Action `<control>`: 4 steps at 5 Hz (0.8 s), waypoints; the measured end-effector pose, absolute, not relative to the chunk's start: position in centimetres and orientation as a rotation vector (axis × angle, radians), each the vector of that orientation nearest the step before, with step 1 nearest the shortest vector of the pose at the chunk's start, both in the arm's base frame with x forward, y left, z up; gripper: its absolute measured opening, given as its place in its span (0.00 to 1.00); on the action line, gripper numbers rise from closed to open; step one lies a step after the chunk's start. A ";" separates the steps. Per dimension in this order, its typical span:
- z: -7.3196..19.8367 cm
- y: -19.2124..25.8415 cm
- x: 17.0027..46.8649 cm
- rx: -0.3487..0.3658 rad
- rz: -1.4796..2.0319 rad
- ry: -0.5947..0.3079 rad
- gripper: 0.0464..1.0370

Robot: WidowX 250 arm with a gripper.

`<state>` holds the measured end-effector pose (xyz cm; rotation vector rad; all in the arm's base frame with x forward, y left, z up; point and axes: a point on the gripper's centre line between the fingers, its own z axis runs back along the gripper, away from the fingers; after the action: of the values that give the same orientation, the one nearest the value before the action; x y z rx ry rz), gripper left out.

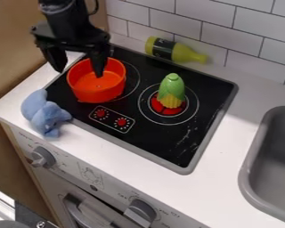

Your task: MOVE THE BLUE OBJECTS FROM RIGHT SIDE OF THE BURNER TO THE BOTTOM SIDE OF THE LEFT BURNER

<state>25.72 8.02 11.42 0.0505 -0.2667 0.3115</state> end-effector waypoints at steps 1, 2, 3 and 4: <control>12.6 5.2 25.5 0.063 0.383 -0.202 0.96; 13.6 3.0 25.6 0.070 0.426 -0.174 0.96; 14.2 1.6 25.9 0.073 0.454 -0.175 0.96; 14.4 0.0 26.3 0.052 0.497 -0.163 0.96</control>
<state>26.33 0.01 14.44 0.0520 -0.1629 0.4966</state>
